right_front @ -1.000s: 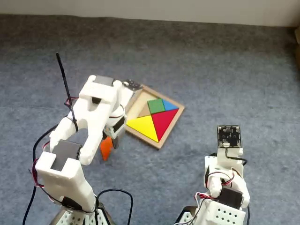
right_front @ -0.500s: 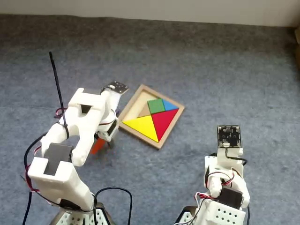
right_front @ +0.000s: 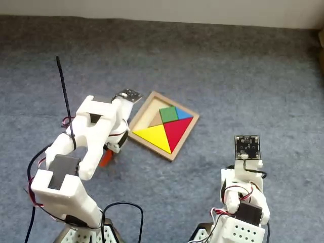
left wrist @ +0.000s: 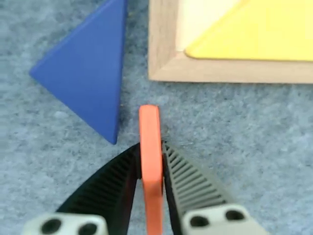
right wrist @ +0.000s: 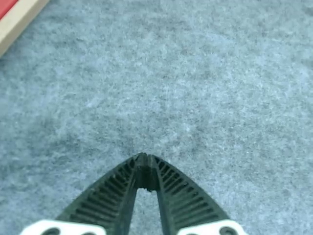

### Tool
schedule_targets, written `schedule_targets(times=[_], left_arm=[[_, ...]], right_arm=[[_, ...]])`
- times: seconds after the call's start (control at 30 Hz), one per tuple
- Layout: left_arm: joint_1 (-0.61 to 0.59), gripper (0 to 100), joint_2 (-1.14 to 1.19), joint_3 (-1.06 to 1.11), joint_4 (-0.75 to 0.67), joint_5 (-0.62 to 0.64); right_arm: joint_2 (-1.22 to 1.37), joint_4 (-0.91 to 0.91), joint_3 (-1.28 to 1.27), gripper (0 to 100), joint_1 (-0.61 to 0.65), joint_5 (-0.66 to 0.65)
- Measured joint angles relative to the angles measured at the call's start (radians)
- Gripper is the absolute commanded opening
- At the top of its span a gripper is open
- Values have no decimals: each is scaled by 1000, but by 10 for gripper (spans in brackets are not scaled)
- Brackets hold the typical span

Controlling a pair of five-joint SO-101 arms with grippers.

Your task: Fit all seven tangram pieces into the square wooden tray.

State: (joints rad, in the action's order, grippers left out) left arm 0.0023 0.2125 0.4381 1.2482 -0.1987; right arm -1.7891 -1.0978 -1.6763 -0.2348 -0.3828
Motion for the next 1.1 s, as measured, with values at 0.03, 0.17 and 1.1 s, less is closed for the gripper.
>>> schedule_targets(times=[0.03,0.17,1.1], left_arm=[[-2,34,-5,-2,15,-2],[-11,34,-66,-2,71,-2],[264,37,-71,-308,-74,207]], right_arm=[[0,0,0,9,0,0],[0,0,0,9,0,0],[0,0,0,9,0,0]])
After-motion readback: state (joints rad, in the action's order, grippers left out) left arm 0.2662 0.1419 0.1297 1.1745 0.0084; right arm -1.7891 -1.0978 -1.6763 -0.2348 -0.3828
